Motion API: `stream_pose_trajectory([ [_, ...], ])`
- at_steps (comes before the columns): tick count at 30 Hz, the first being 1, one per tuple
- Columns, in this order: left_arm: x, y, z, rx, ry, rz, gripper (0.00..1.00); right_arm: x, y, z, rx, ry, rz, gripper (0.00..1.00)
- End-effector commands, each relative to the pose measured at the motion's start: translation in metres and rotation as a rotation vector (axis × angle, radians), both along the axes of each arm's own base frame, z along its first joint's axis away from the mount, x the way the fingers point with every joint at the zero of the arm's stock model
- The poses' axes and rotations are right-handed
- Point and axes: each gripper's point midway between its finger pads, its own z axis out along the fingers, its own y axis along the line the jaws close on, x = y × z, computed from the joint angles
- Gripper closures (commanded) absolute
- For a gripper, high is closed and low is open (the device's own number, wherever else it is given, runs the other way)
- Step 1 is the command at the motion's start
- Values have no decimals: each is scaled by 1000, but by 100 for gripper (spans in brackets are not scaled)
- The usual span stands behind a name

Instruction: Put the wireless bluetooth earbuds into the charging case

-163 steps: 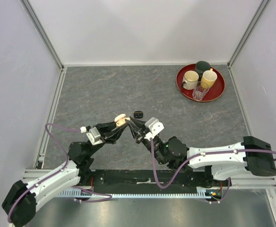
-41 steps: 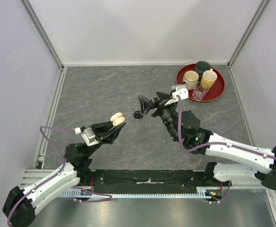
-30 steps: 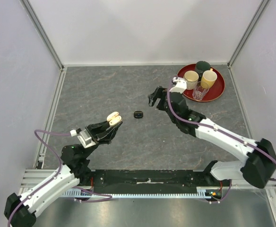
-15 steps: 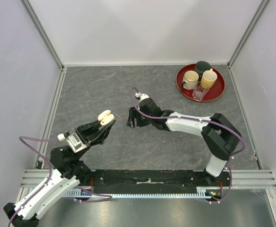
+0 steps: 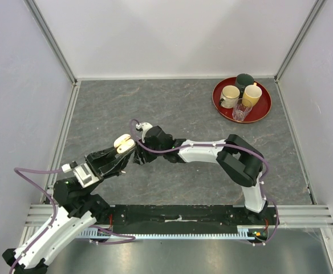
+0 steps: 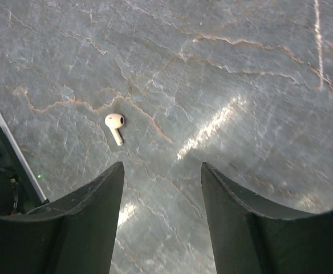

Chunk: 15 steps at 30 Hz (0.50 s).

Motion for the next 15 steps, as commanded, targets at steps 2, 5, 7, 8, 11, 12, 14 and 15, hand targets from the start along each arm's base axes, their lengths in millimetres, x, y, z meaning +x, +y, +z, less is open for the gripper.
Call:
stream_pose_trajectory([
  [2,-18,11,27,-24,-93,0,98,7,33,12,58,-58,68,37],
  [5,-19,12,29,-24,-96,4,98,5,46,14,67,-80,100,36],
  [7,-19,12,29,-23,-97,3,98,2,53,12,64,-81,114,37],
  [8,-19,11,28,-19,-95,-1,98,1,57,9,62,-79,122,37],
  [11,-21,11,29,-21,-102,-6,98,-4,66,4,54,-88,140,36],
  [12,-22,12,30,-24,-104,-5,98,-5,69,4,50,-93,145,36],
  [14,-22,13,31,-25,-106,-1,98,-11,74,1,26,-105,169,36],
  [15,-23,14,32,-28,-108,1,98,-11,75,0,21,-114,172,36],
])
